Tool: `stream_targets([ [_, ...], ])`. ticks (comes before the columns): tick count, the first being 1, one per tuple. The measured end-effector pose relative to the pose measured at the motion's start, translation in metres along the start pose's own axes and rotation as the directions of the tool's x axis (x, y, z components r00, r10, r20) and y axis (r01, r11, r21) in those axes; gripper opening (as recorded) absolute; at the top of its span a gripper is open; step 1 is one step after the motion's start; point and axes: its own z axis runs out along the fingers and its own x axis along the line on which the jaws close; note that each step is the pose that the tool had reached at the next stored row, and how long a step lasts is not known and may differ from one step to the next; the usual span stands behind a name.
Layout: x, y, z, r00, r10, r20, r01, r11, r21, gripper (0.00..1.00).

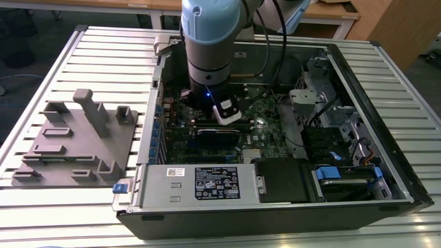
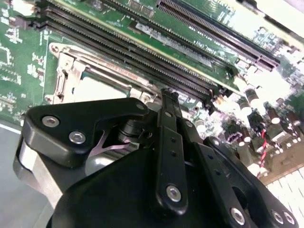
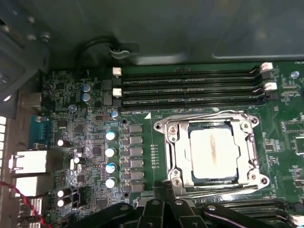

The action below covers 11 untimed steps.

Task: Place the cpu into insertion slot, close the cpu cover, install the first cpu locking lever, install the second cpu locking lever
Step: 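Install the second cpu locking lever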

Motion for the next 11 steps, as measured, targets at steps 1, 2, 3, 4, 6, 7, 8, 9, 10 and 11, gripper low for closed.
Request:
stream_targets([
  [1, 0.0000, 0.0004, -0.0018, 1.0000, 0.000, 0.0001, 0.000, 1.0000, -0.0001, 0.11],
  [2, -0.0001, 0.0008, -0.0036, 1.0000, 0.000, 0.0000, 0.000, 1.0000, 0.0000, 0.11],
  [3, -0.0001, 0.0011, -0.0047, 1.0000, 0.000, -0.0001, 0.000, 1.0000, 0.0000, 0.11],
  [4, -0.0001, 0.0011, -0.0048, 1.0000, 0.000, 0.0000, 0.000, 1.0000, -0.0001, 0.11],
  [6, -0.0001, 0.0011, -0.0048, 1.0000, 0.000, 0.0004, 0.000, 1.0000, -0.0002, 0.11],
  [7, -0.0001, 0.0011, -0.0048, 1.0000, 0.000, 0.0010, 0.000, 1.0000, -0.0001, 0.11],
  [8, -0.0001, 0.0011, -0.0047, 1.0000, 0.000, 0.0019, 0.000, 1.0000, 0.0000, 0.11],
  [9, 0.0001, 0.0010, -0.0042, 1.0000, -0.001, 0.0034, 0.001, 1.0000, -0.0002, 0.11],
  [10, 0.0004, 0.0007, -0.0030, 1.0000, -0.001, 0.0057, 0.001, 1.0000, -0.0003, 0.11],
  [11, 0.0009, 0.0003, -0.0016, 1.0000, -0.002, 0.0075, 0.002, 1.0000, -0.0007, 0.11],
])
